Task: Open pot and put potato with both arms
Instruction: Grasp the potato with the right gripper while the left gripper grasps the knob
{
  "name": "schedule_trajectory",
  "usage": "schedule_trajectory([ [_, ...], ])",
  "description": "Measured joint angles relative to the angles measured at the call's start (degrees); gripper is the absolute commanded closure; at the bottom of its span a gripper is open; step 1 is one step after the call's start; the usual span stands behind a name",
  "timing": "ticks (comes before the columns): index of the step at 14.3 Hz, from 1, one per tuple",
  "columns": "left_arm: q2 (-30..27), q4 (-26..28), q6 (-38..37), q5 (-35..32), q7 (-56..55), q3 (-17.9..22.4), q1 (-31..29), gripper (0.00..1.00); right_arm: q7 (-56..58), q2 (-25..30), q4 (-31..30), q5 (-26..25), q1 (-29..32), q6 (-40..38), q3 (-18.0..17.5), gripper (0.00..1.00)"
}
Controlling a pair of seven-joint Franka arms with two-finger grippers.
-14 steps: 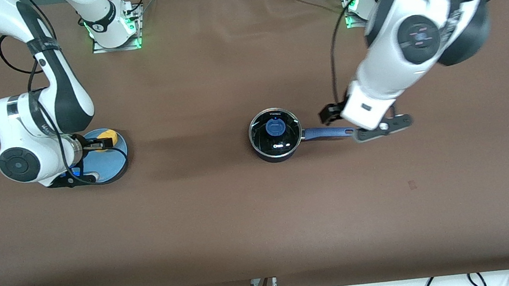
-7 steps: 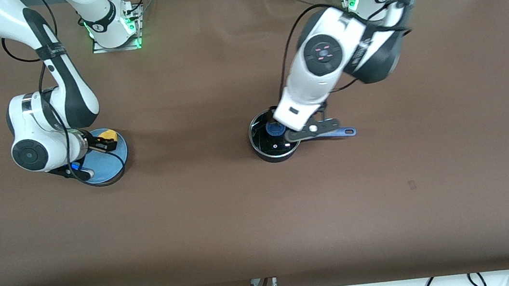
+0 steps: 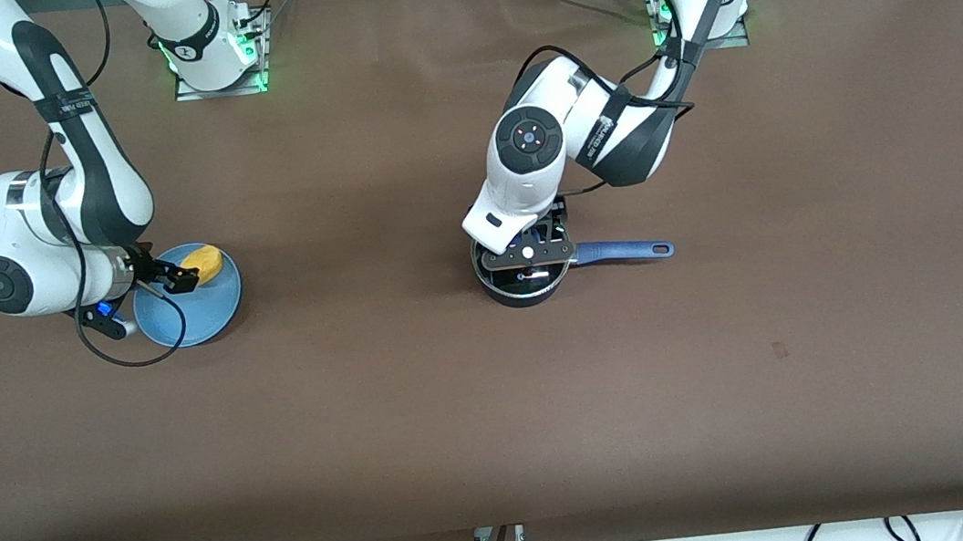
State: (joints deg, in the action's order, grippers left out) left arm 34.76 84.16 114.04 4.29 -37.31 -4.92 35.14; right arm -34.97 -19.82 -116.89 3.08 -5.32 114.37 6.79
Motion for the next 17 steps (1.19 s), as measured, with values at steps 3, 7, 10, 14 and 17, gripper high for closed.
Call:
schedule_trajectory([
  [3,0.0,-0.01,-1.1,0.0,2.97,0.5,-0.48,0.0,-2.46,-0.1,-2.56,0.38,-0.07,4.39,-0.01,0.01],
  [7,0.39,-0.01,-1.26,0.0,3.14,0.53,-0.58,0.0,-4.4,-0.95,-4.4,1.51,-0.13,8.18,-0.05,0.01],
  [10,1.35,0.0,-0.58,0.01,2.19,0.46,-0.39,0.0,-5.3,-1.6,-4.49,2.23,-0.24,9.09,-0.13,0.01],
  [14,2.48,-0.01,-0.31,0.02,1.15,0.44,-0.34,0.0,-5.57,-2.02,-5.66,2.46,-0.24,10.7,-0.17,0.01],
  [17,3.05,-0.15,-0.05,0.02,0.69,0.43,-0.34,0.0,-5.6,-2.3,-6.13,2.85,-0.25,10.89,-0.21,0.26],
])
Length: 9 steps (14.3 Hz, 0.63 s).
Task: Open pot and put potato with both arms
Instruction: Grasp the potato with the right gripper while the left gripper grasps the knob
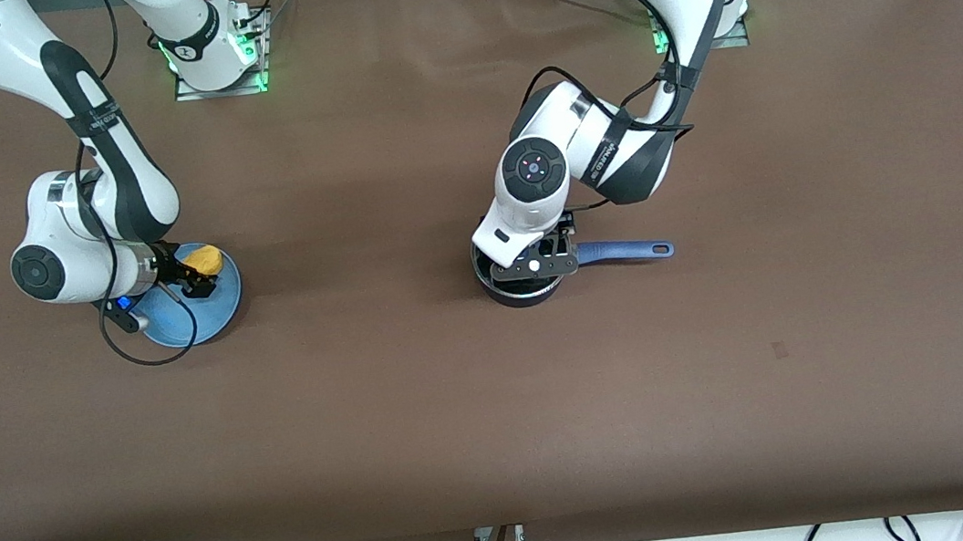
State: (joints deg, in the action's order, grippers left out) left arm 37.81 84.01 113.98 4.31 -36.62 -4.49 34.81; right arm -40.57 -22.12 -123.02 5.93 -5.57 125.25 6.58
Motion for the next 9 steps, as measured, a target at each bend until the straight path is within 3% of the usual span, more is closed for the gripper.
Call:
schedule_trajectory([
  [1,0.16,-0.21,0.13,0.0,-0.23,0.0,0.0,0.0,-0.03,-0.05,-0.08,0.06,-0.02,0.01,-0.03,0.43],
  [3,0.41,-0.54,0.2,0.0,-0.58,0.0,0.0,0.0,-0.04,-0.19,-0.14,0.19,-0.07,0.02,-0.06,0.59],
  [7,0.62,-0.68,0.26,0.0,-1.0,0.0,0.0,0.06,-0.06,-0.29,-0.11,0.26,-0.1,0.11,-0.06,0.71],
  [9,0.73,-0.71,0.3,0.0,-1.07,0.0,0.0,0.09,-0.06,-0.29,-0.09,0.26,-0.11,0.14,-0.08,0.72],
])
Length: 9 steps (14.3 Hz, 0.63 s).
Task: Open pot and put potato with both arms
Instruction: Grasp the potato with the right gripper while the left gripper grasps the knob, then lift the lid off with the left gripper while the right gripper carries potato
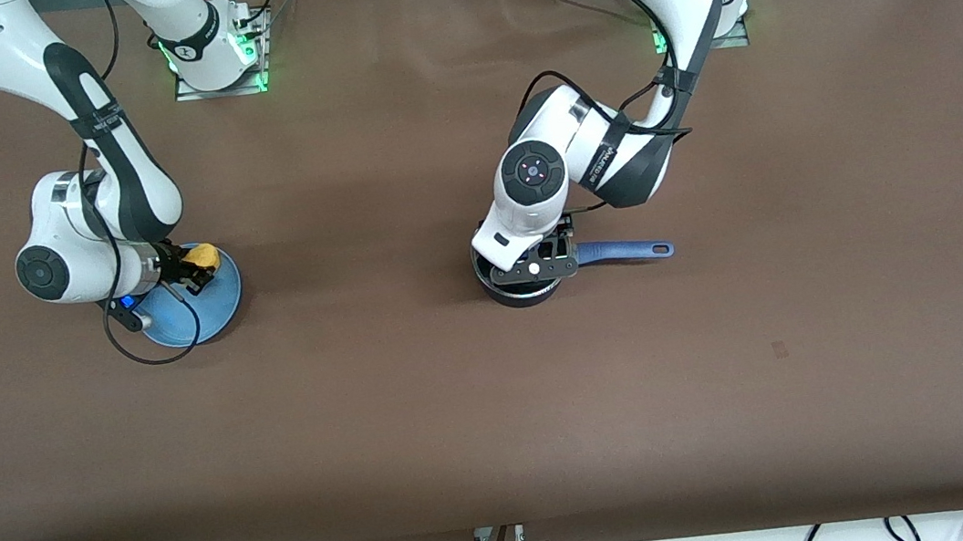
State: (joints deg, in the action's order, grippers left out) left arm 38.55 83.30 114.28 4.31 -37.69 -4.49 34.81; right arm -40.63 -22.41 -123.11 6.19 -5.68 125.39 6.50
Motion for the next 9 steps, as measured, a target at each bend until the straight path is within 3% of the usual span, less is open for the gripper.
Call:
schedule_trajectory([
  [9,0.43,-0.56,0.14,0.0,-0.35,0.0,0.01,0.28,0.04,-0.01,0.36,0.01,-0.34,0.05,-0.53,0.72],
])
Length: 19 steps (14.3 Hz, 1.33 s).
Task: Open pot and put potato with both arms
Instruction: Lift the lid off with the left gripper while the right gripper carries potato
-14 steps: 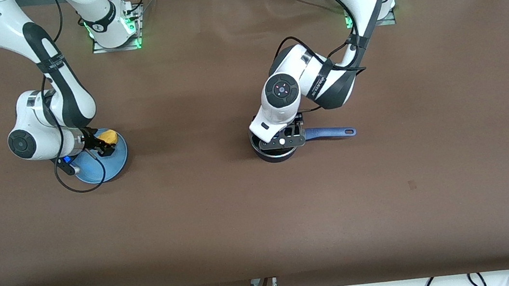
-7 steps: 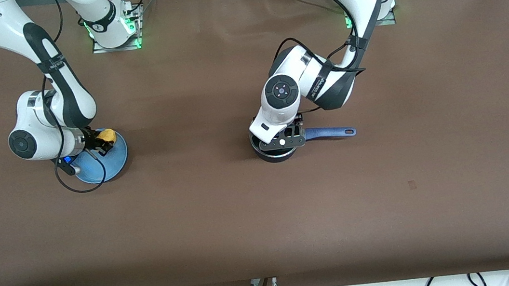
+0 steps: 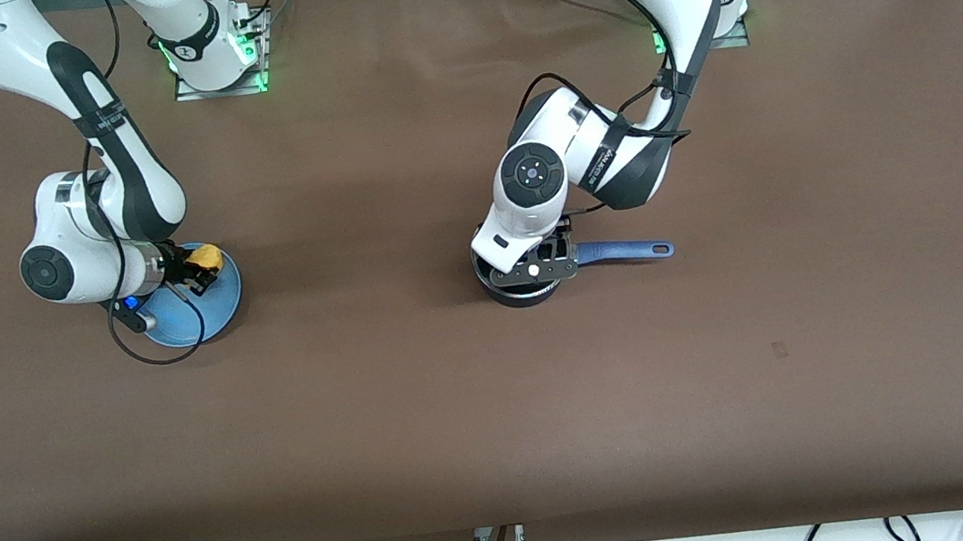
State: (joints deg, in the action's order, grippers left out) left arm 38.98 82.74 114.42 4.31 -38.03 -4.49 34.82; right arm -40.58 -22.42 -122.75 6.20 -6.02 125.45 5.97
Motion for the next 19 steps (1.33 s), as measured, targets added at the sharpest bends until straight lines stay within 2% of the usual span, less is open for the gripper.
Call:
schedule_trajectory([
  [3,0.03,-0.19,0.14,0.11,-0.18,-0.12,0.04,0.42,0.01,0.0,0.07,0.0,-0.03,0.0,-0.04,0.72],
  [6,0.33,-0.21,0.13,0.1,-0.26,-0.09,0.06,0.48,0.13,0.03,0.78,0.0,-0.05,-0.17,-0.07,0.73],
  [8,0.56,-0.22,0.13,0.1,-0.75,-0.07,0.06,0.49,0.15,0.26,3.45,0.0,-0.08,-3.78,-0.14,0.73],
  [13,0.45,-1.14,0.12,0.1,-1.25,0.07,-0.15,0.49,0.22,1.25,14.99,0.06,-0.34,-17.26,-1.23,0.72],
  [16,-1.06,-2.33,-0.94,0.1,-1.34,0.46,-1.36,0.49,0.23,1.26,19.68,0.23,-2.38,-20.27,-2.17,0.73],
  [19,-4.68,-2.63,-5.59,0.09,-1.3,0.6,-4.77,0.49,0.03,1.24,23.5,0.5,-4.64,-22.03,-3.87,0.72],
])
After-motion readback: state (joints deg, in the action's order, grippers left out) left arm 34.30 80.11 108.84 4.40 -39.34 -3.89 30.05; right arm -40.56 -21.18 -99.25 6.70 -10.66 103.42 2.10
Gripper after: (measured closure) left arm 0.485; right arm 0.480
